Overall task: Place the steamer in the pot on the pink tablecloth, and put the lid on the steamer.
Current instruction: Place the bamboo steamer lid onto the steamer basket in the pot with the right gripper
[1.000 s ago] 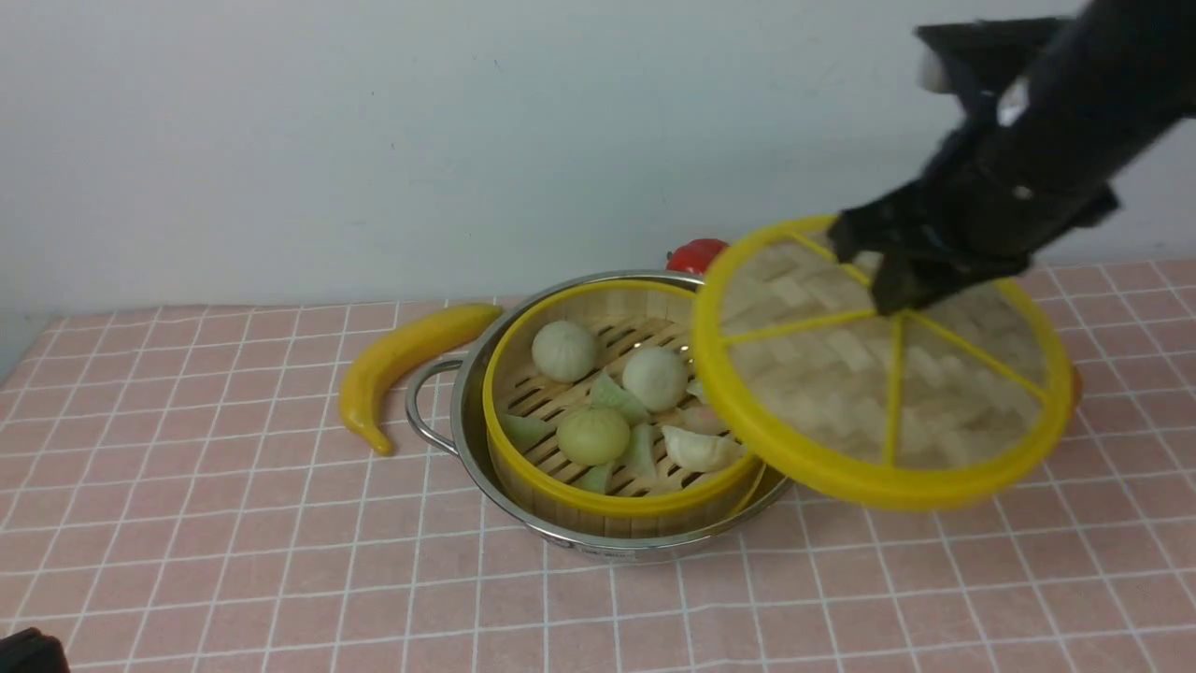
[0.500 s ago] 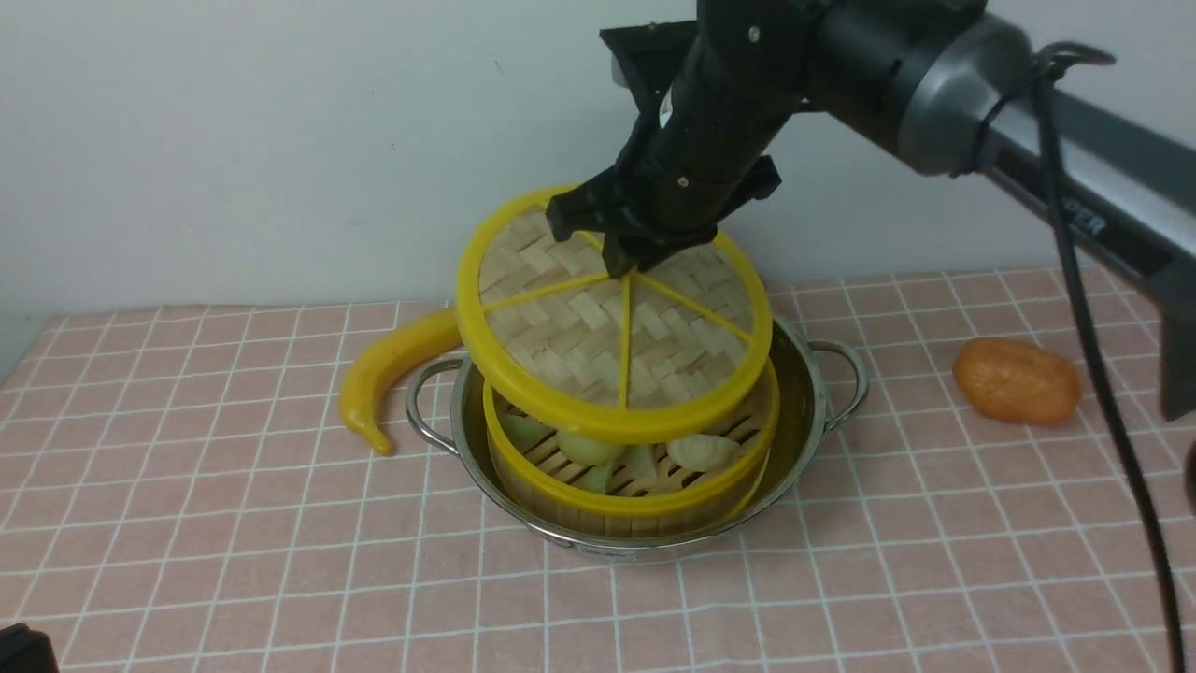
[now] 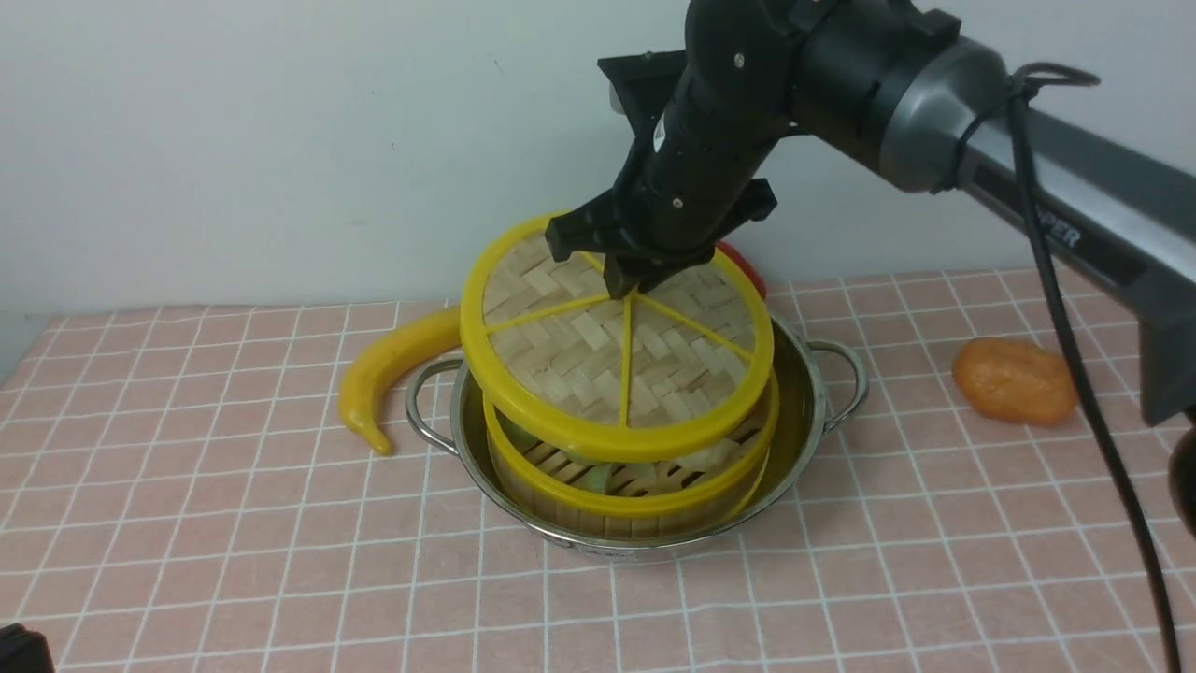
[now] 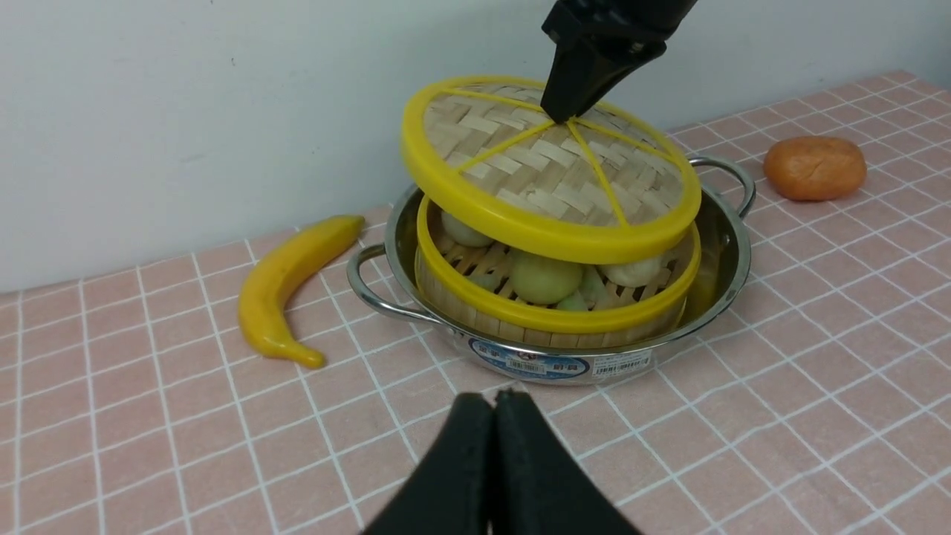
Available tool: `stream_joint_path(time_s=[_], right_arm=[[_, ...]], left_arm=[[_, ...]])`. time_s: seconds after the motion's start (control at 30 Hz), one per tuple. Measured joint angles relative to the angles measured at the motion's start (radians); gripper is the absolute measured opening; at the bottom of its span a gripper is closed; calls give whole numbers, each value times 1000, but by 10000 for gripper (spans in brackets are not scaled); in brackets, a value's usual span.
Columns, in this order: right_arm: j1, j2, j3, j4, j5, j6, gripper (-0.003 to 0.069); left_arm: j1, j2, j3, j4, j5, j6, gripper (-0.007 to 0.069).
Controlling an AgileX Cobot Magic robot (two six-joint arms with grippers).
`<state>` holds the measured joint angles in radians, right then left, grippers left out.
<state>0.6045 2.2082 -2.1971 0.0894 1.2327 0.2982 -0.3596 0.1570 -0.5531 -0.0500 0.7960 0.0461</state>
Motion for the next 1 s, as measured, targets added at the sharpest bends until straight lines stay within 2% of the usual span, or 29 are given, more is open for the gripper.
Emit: stream_joint_path(time_s=[0.1,0.4,1.0], right_arm=[[14,-36,61,-6,1,-4,146],[22,-64,91,-133,6,4,146],[22,2,92,-128,-16,-16,146]], left_arm=[[0,0,0,1,1,0,-8],[0,0,1,1,2,1,-8],[0,0,1,4,1,2,-8]])
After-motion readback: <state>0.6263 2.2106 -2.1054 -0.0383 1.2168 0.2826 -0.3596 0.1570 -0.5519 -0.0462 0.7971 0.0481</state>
